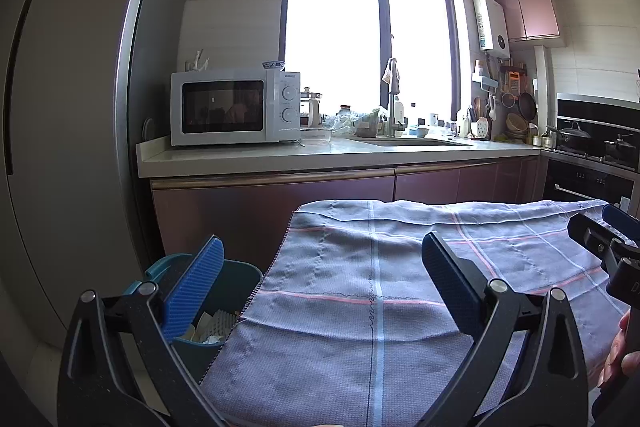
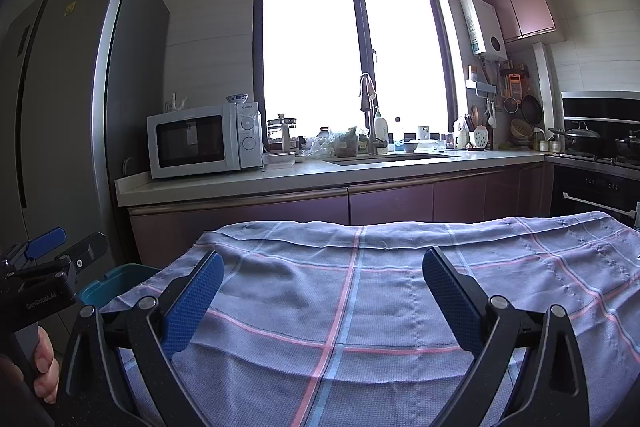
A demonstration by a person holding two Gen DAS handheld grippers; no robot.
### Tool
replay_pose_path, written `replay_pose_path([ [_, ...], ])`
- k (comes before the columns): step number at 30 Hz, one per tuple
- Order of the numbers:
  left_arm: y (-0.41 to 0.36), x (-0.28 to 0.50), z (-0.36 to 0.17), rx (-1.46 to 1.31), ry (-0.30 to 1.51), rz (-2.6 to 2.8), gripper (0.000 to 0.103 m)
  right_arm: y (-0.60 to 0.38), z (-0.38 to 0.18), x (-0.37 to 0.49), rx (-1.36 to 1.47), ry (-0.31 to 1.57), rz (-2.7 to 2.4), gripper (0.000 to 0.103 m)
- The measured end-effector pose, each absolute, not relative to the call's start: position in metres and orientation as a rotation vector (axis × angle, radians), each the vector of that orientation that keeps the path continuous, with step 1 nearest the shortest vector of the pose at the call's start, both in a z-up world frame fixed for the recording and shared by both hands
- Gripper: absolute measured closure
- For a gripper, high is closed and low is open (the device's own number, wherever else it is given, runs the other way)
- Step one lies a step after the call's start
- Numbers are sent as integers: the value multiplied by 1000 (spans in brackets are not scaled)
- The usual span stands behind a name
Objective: Collect trash
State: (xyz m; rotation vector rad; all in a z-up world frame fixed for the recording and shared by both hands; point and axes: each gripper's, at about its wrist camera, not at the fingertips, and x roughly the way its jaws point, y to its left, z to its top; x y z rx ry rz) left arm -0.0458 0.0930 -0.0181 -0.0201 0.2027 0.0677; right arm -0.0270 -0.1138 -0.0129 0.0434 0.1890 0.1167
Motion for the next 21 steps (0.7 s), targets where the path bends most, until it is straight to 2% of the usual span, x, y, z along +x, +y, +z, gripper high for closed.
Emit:
replay_pose_path([
  [21, 94, -45, -19, -22, 205, 67, 6, -114, -13, -27, 45, 190, 119, 7],
])
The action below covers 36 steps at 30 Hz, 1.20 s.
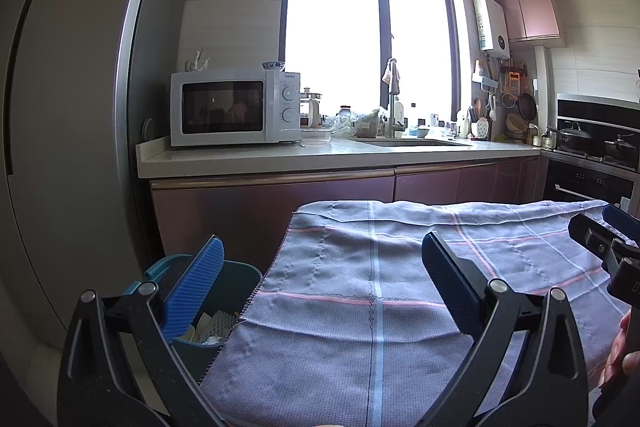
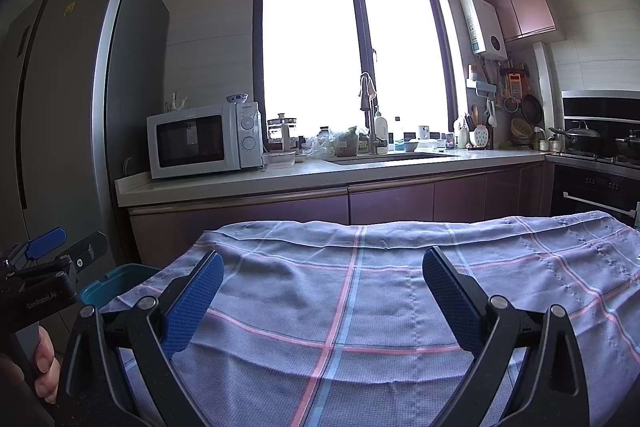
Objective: Collect trash
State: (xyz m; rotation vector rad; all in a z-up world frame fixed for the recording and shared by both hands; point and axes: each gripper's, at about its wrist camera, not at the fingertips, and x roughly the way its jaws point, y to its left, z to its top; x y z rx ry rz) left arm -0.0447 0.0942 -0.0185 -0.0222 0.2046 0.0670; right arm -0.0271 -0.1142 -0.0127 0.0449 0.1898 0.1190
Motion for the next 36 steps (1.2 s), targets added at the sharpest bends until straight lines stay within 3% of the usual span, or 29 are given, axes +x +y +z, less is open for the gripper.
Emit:
replay_pose_path([
  [36, 94, -40, -15, -21, 203, 63, 6, -116, -9, -26, 44, 185, 117, 7],
])
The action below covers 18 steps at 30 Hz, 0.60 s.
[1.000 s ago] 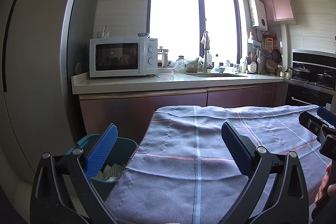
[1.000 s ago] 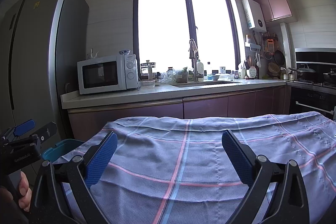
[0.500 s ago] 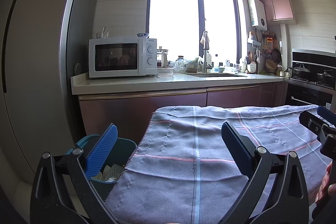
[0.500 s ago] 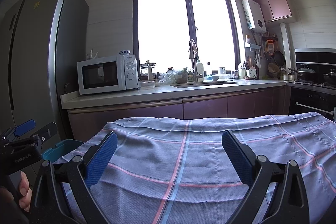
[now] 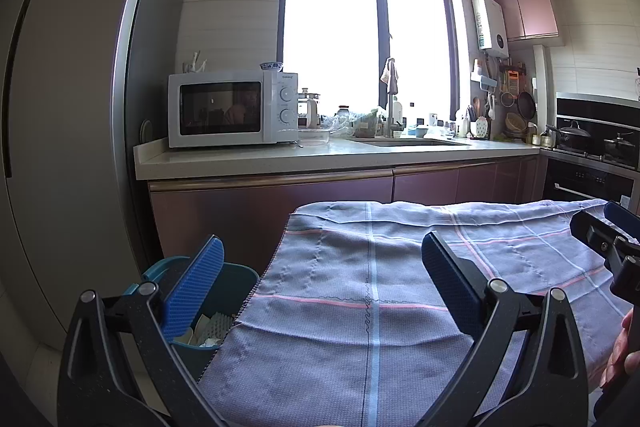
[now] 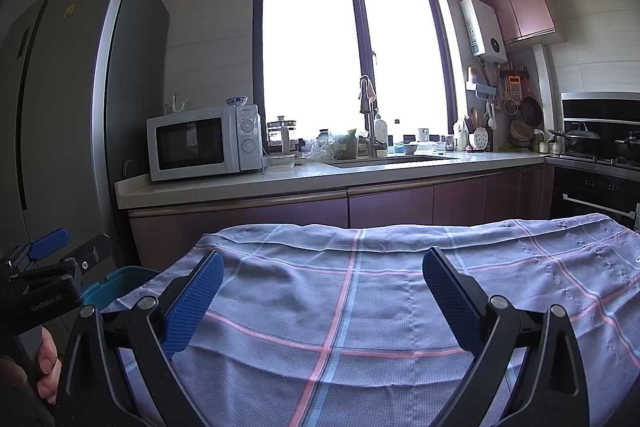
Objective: Collect trash
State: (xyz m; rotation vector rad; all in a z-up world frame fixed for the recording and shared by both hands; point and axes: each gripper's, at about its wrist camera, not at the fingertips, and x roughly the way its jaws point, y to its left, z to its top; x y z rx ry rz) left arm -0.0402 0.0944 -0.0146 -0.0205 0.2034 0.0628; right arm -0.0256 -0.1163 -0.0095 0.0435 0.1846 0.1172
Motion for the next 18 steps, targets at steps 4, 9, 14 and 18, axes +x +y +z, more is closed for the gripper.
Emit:
replay_pose_path([
  [4, 93, -40, -15, -20, 203, 62, 6, -117, -10, -26, 44, 185, 117, 7],
  [9, 93, -41, -15, -19, 204, 63, 6, -117, -10, -26, 44, 186, 116, 7],
  [14, 93, -40, -15, -20, 205, 63, 6, -117, -11, -26, 45, 188, 115, 7],
  [18, 91, -39, -16, -18, 208, 61, 6, -118, -11, -26, 48, 187, 114, 7],
])
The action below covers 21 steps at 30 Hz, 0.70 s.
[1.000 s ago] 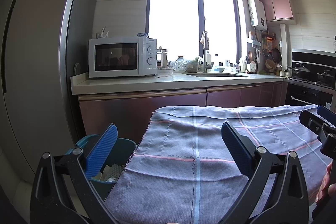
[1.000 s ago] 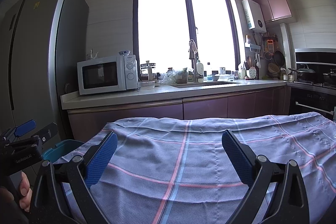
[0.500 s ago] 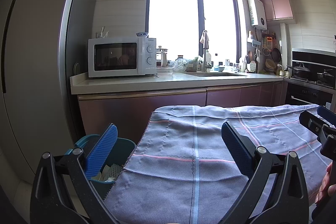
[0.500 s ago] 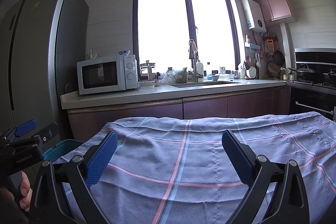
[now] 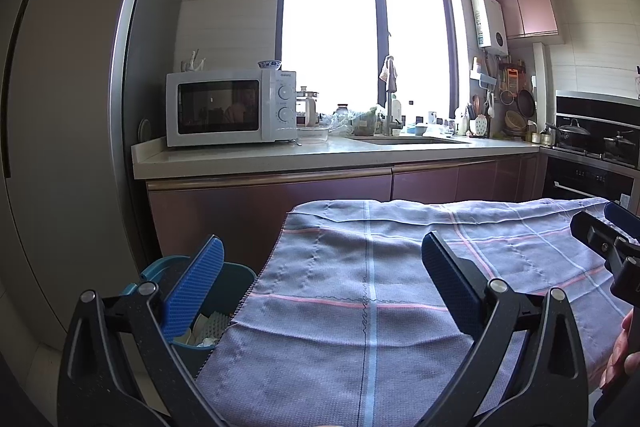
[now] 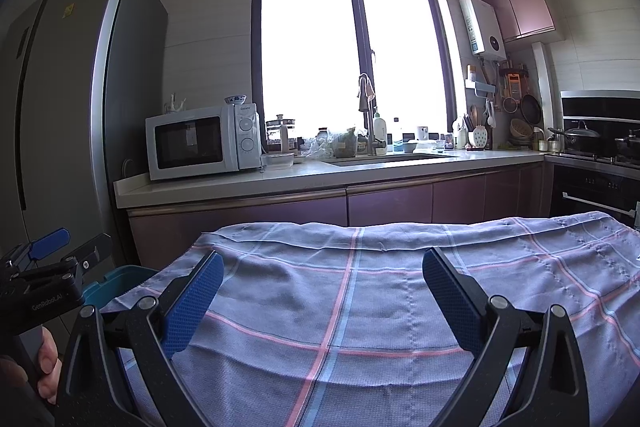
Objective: Collect trash
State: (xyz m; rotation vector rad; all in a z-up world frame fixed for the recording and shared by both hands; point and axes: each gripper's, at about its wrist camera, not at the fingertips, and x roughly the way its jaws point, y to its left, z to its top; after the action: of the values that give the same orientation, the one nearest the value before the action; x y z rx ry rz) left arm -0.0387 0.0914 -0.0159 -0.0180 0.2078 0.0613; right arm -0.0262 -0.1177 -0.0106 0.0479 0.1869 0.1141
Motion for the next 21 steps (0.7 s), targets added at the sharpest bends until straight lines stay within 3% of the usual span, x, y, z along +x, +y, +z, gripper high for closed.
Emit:
replay_pose_path([
  [21, 81, -27, -21, -8, 232, 59, 6, -126, -16, -19, 60, 202, 101, 7],
])
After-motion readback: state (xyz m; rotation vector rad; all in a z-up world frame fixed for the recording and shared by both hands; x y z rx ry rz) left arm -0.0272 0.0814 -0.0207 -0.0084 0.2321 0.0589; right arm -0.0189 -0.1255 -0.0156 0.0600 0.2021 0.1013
